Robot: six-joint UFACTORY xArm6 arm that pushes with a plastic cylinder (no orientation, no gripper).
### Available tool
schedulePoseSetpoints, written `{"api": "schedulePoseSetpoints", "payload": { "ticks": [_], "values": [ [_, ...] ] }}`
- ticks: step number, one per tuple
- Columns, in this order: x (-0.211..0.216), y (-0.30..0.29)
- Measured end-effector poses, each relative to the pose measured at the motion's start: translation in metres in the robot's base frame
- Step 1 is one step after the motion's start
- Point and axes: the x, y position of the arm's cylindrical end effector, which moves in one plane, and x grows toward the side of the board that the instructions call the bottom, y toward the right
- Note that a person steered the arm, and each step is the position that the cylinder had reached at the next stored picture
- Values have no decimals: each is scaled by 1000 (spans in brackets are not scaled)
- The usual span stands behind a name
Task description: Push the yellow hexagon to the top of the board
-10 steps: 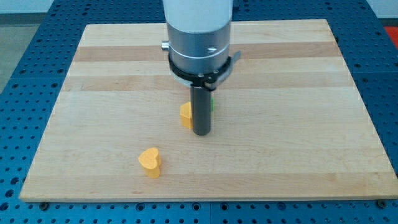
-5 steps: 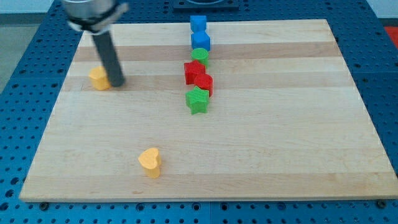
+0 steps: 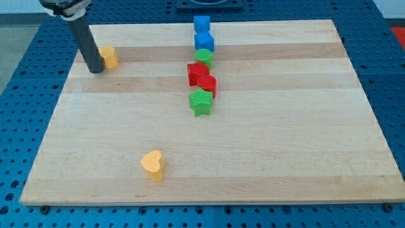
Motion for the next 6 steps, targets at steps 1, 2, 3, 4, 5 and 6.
{"api": "schedulePoseSetpoints", "payload": {
  "ticks": [1, 2, 3, 4, 5, 6],
  "values": [
    [-17, 31],
    [-53, -29],
    [-33, -18],
    [-63, -61],
    [-86, -52],
    [-85, -10]
  ]
}}
